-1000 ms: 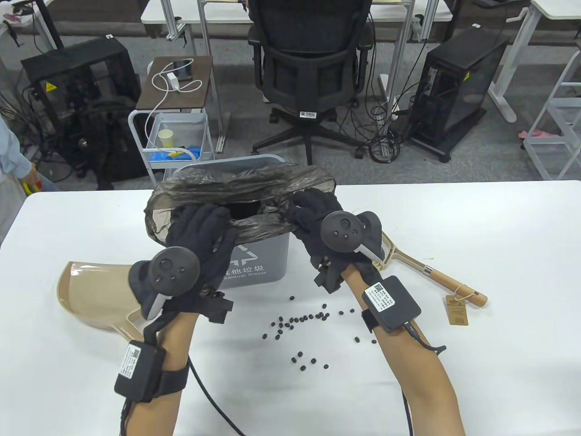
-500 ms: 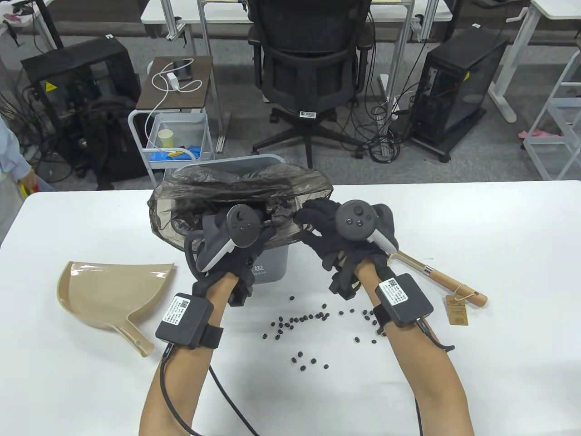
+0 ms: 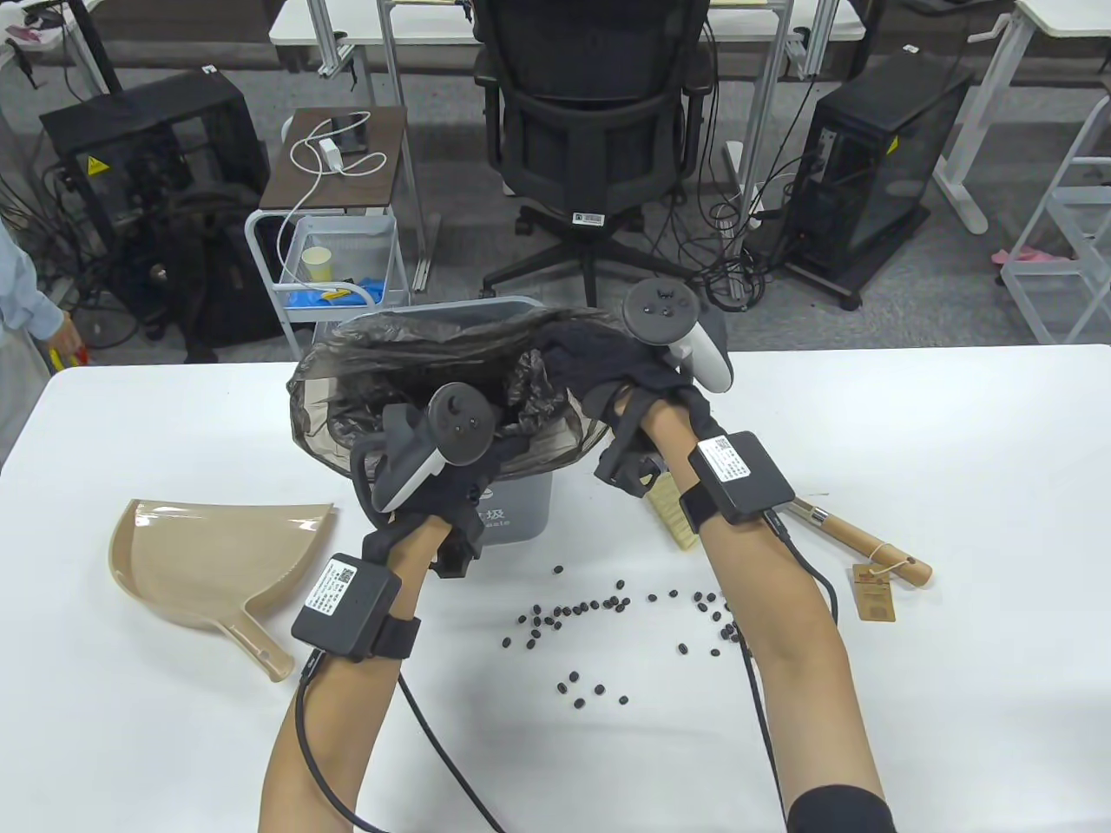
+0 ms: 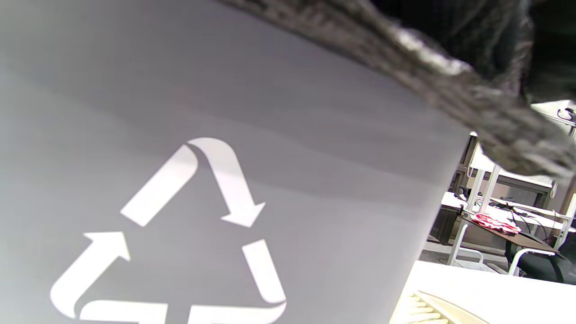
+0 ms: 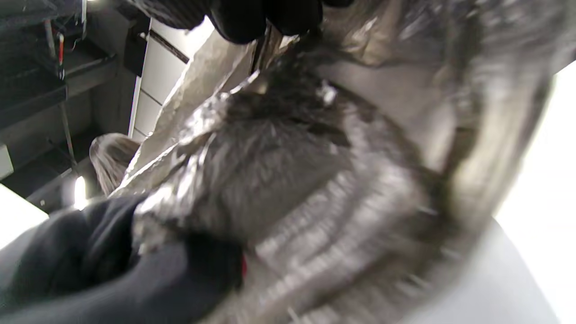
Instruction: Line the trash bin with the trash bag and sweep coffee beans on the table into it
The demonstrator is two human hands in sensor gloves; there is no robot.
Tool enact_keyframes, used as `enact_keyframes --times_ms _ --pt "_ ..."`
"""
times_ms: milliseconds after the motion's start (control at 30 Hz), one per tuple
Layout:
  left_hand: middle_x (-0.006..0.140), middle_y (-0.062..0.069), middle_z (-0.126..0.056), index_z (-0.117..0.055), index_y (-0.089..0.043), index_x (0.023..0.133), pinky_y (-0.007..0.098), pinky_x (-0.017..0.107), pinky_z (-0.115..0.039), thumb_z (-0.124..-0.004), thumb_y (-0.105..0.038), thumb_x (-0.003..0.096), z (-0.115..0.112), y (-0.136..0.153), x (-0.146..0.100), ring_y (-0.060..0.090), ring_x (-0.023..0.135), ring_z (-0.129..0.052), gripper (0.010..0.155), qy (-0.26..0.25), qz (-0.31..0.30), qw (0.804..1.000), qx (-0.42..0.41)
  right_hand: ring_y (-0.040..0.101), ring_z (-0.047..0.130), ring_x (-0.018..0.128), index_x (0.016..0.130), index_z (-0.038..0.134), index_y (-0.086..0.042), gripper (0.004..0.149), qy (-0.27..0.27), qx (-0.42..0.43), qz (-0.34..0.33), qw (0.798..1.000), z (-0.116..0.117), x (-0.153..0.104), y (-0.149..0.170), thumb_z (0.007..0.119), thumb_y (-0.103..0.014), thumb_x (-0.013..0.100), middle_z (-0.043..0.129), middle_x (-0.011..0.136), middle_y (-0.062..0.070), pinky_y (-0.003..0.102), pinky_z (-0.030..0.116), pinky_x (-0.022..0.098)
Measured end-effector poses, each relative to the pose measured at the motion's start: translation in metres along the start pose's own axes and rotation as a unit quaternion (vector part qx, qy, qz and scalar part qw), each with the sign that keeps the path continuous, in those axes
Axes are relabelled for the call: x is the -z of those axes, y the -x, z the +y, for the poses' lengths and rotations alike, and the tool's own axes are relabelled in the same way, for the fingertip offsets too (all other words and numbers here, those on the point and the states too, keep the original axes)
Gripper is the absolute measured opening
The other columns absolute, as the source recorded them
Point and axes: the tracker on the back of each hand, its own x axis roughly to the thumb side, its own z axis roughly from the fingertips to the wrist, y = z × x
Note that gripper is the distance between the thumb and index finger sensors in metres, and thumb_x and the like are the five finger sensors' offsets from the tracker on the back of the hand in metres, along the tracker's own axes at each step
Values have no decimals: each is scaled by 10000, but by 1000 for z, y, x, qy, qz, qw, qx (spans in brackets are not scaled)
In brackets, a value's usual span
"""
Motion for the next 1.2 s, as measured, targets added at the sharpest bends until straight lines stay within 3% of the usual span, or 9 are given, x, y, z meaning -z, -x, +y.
enact_keyframes --times_ms 167,233,400,533,733,933,1000,1100,1200 --pt "815 26 -991 -894 -253 825 668 789 -500 -832 -587 466 1 -2 -2 304 933 -848 494 24 -14 1000 -3 346 191 1087 1060 380 -313 617 12 82 23 996 7 28 11 631 -491 525 290 1177 28 502 187 798" --pt "816 30 -988 -895 -249 823 670 790 -494 -833 -580 468 1 -1 -2 300 938 -843 489 26 -17 999 -5 319 101 1099 1078 274 -348 656 -16 127 28 991 10 38 21 607 -539 547 175 1194 -10 490 127 804" --pt "807 28 -990 -896 -249 816 675 790 -486 -833 -579 465 -1 -1 -3 293 946 -835 486 18 -21 1000 -7 280 77 1114 1074 173 -402 697 -44 321 20 946 15 49 58 589 -595 549 91 1195 -92 472 112 816" --pt "807 25 -985 -895 -254 812 683 795 -467 -833 -583 461 -3 -1 -5 290 967 -814 486 0 -32 999 -3 345 205 1097 1083 184 -358 723 -64 368 36 927 29 56 87 613 -579 544 245 1203 -16 500 188 793" --pt "887 3 -953 -851 -274 878 685 808 -426 -810 -581 490 -4 0 -7 293 1015 -764 497 5 -50 999 -18 353 104 1077 1096 177 -299 789 -69 471 35 879 47 54 103 597 -646 524 234 1203 38 526 116 753" --pt "1044 36 -854 -748 -255 1011 705 804 -378 -769 -628 509 9 13 -4 336 1058 -707 626 44 -69 986 -148 407 154 1052 1097 207 -264 751 -6 401 -12 916 10 17 95 584 -606 545 264 1178 108 540 151 747" --pt "1069 50 -829 -728 -244 1030 705 802 -367 -748 -623 530 14 20 -2 349 1063 -691 628 52 -67 975 -206 420 247 1046 1098 248 -250 730 19 395 -41 918 -8 -4 88 579 -602 551 337 1168 114 539 225 750" --pt "1091 90 -797 -700 -224 1051 702 799 -362 -726 -596 560 19 27 0 362 1065 -673 617 59 -61 959 -270 452 378 1021 1095 353 -219 695 35 395 -16 918 -24 -28 83 590 -582 552 466 1138 149 560 317 735" --pt "1102 101 -776 -683 -202 1064 705 793 -372 -712 -584 580 27 32 0 382 1060 -663 618 51 -53 943 -325 460 404 1017 1100 350 -226 694 32 350 -35 936 -41 -54 76 592 -588 561 483 1136 154 568 339 731"
